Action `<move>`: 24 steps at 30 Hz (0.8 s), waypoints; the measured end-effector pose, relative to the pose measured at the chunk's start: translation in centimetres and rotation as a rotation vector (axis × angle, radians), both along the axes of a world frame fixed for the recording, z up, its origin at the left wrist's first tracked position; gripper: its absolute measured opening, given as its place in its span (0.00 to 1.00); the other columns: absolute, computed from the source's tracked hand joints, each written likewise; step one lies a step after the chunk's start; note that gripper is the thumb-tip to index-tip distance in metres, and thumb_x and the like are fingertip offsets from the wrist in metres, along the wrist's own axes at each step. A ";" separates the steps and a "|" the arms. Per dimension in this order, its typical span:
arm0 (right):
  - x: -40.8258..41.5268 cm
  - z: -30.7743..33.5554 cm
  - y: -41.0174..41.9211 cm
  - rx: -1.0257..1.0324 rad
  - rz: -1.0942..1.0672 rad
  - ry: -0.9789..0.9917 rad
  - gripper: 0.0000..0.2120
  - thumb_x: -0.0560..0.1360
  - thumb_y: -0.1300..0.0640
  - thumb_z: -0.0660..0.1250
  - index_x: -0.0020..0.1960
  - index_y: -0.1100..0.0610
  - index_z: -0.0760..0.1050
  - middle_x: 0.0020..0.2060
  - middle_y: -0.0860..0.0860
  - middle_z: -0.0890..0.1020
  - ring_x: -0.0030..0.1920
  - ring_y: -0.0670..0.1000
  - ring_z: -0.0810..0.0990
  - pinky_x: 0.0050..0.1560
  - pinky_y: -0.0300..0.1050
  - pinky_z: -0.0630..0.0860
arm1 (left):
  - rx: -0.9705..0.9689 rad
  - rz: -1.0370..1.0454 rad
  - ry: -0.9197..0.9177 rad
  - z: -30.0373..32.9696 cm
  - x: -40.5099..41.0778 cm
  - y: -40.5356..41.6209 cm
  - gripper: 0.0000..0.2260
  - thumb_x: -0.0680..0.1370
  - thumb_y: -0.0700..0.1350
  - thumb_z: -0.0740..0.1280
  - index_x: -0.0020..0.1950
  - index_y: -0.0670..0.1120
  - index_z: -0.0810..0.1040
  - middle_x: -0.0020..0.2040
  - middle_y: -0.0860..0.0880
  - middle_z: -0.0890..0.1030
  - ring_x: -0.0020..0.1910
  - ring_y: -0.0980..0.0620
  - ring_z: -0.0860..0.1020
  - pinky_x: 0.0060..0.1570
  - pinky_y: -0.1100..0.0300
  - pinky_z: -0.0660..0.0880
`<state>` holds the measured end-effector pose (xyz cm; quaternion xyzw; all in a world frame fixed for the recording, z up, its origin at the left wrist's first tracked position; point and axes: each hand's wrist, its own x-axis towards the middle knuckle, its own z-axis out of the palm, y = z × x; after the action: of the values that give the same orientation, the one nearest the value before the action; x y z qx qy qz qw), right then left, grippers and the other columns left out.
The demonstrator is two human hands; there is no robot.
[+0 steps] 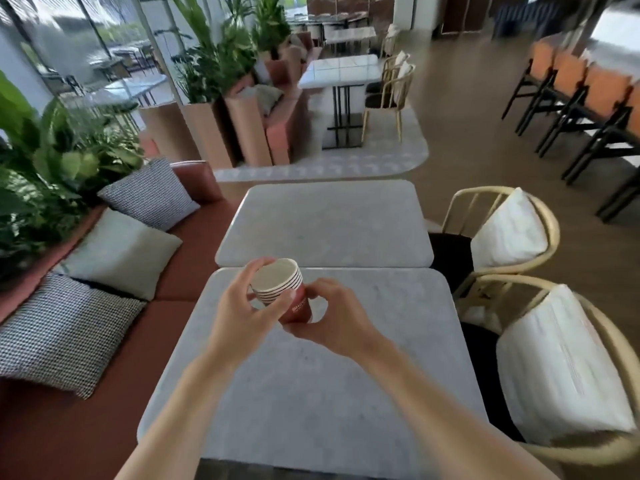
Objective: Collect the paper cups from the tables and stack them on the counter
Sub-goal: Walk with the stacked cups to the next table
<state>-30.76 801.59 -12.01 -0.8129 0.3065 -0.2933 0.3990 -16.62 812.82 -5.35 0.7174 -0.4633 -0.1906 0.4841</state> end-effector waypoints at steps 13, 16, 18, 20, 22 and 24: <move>-9.8 -4.9 -7.7 0.018 -0.170 0.021 0.19 0.64 0.50 0.85 0.52 0.49 0.84 0.46 0.44 0.83 0.50 0.45 0.79 0.54 0.36 0.73 | 0.084 -0.281 -0.032 -4.9 -6.9 -11.1 0.25 0.69 0.59 0.76 0.64 0.60 0.76 0.57 0.66 0.83 0.58 0.62 0.82 0.54 0.72 0.74; -11.2 -6.3 -8.2 0.031 -0.201 0.053 0.18 0.64 0.50 0.84 0.50 0.51 0.83 0.45 0.44 0.82 0.48 0.42 0.77 0.51 0.30 0.69 | 0.099 -0.346 -0.048 -6.5 -7.9 -12.7 0.24 0.70 0.55 0.78 0.64 0.60 0.76 0.56 0.65 0.84 0.56 0.61 0.82 0.53 0.74 0.73; -11.7 -7.4 -8.5 0.046 -0.220 0.103 0.19 0.65 0.47 0.83 0.52 0.51 0.83 0.47 0.44 0.83 0.49 0.43 0.77 0.52 0.32 0.70 | 0.120 -0.370 -0.045 -7.8 -8.1 -13.4 0.25 0.69 0.59 0.77 0.65 0.58 0.77 0.56 0.63 0.84 0.56 0.60 0.82 0.52 0.73 0.73; -12.0 -8.7 -8.6 0.071 -0.234 0.150 0.20 0.66 0.46 0.83 0.55 0.50 0.83 0.49 0.44 0.83 0.51 0.43 0.77 0.53 0.33 0.69 | 0.150 -0.381 -0.040 -9.3 -7.9 -13.9 0.27 0.68 0.61 0.76 0.65 0.57 0.77 0.58 0.61 0.84 0.58 0.57 0.82 0.55 0.67 0.75; -12.3 -10.2 -8.6 0.104 -0.234 0.179 0.22 0.67 0.46 0.83 0.57 0.50 0.83 0.50 0.42 0.82 0.52 0.43 0.77 0.53 0.30 0.68 | 0.178 -0.371 -0.038 -11.0 -7.5 -14.1 0.29 0.67 0.62 0.77 0.66 0.58 0.77 0.59 0.60 0.84 0.60 0.56 0.82 0.58 0.55 0.78; -12.6 -11.7 -8.4 0.137 -0.222 0.199 0.23 0.68 0.49 0.82 0.61 0.49 0.82 0.52 0.40 0.80 0.53 0.41 0.76 0.53 0.28 0.67 | 0.196 -0.343 -0.040 -12.6 -7.3 -14.1 0.29 0.66 0.63 0.77 0.65 0.59 0.77 0.60 0.60 0.84 0.60 0.56 0.82 0.60 0.50 0.79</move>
<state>-43.39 793.16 -23.74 -0.7699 0.4519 -0.2320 0.3863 -23.89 798.77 -18.00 0.6752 -0.5674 -0.3005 0.3630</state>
